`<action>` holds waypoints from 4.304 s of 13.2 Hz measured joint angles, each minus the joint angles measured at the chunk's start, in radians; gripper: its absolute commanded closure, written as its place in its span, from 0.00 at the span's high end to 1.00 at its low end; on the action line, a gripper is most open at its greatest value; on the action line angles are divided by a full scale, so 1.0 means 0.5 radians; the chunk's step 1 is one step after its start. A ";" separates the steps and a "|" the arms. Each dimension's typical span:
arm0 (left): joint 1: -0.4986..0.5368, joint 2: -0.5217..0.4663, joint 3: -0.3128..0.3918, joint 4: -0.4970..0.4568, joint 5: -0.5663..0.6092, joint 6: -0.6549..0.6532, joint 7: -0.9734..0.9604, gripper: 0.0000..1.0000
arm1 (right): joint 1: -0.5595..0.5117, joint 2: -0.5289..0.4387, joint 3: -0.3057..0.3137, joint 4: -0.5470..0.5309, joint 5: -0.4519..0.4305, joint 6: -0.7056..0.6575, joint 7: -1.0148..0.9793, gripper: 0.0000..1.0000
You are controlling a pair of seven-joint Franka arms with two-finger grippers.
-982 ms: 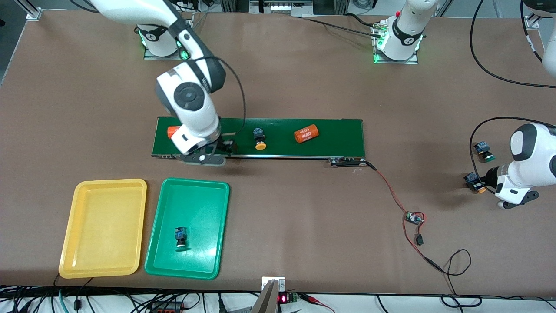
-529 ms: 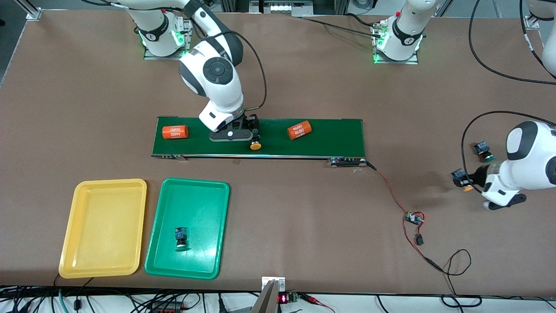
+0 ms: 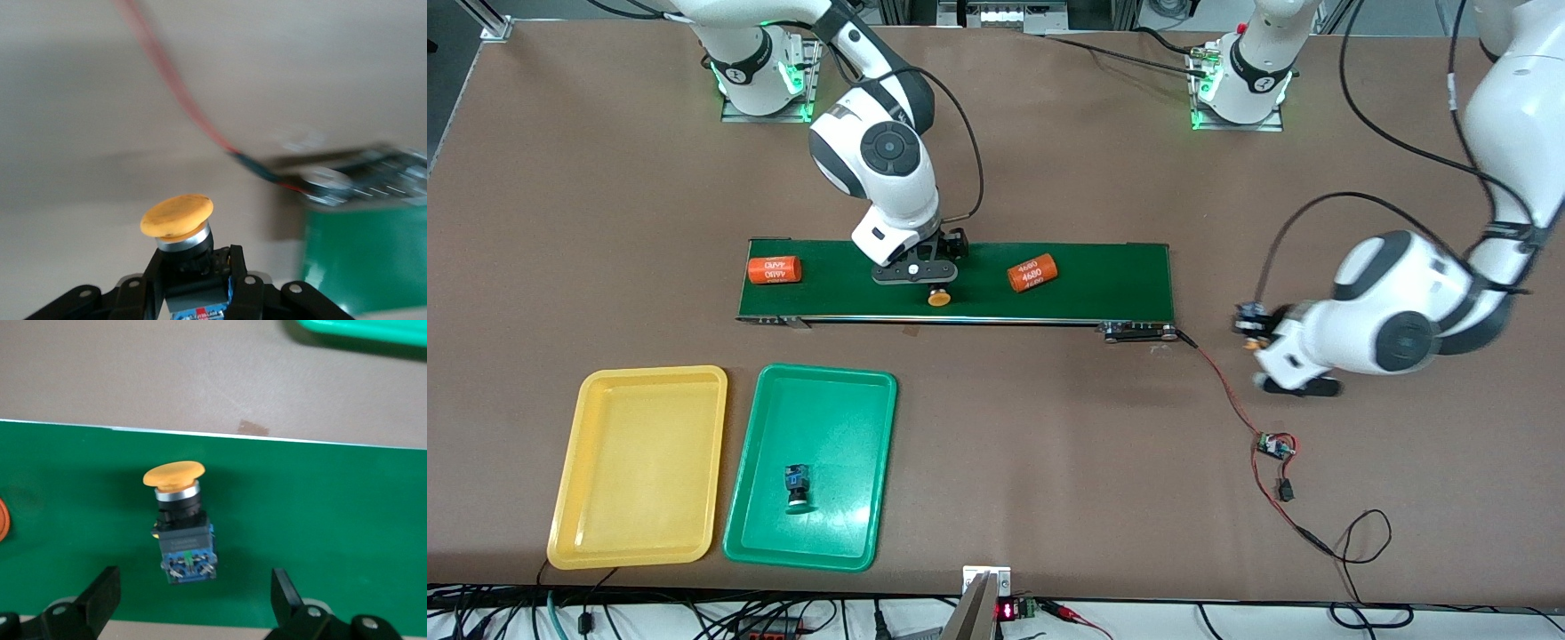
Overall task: Sort buttons by color to trays
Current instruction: 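Grasp the yellow button with the right gripper while the left gripper places another, then place the yellow button in the yellow tray while the left gripper grasps a button, then place the green button on the conveyor while the right gripper reaches the conveyor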
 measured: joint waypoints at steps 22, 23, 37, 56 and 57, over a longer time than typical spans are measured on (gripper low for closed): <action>-0.165 -0.070 -0.038 0.268 0.318 -0.197 -0.393 1.00 | -0.482 -0.091 -0.379 0.406 -0.025 -0.370 -0.700 0.07; -0.114 -0.071 -0.034 0.282 0.342 -0.217 -0.393 1.00 | -0.511 -0.073 -0.459 0.414 -0.025 -0.368 -0.836 0.07; 0.452 -0.081 0.716 0.305 0.344 -0.064 0.226 1.00 | -0.805 0.544 -0.712 0.579 -0.325 0.492 -1.397 0.75; 0.699 -0.155 0.556 0.033 0.021 0.190 0.683 0.24 | -0.697 -0.141 -0.429 -0.021 -0.236 -0.007 -0.859 1.00; 0.663 -0.161 0.479 0.034 0.014 0.154 0.682 0.24 | -0.697 -0.193 -0.376 -0.105 -0.236 -0.005 -0.771 1.00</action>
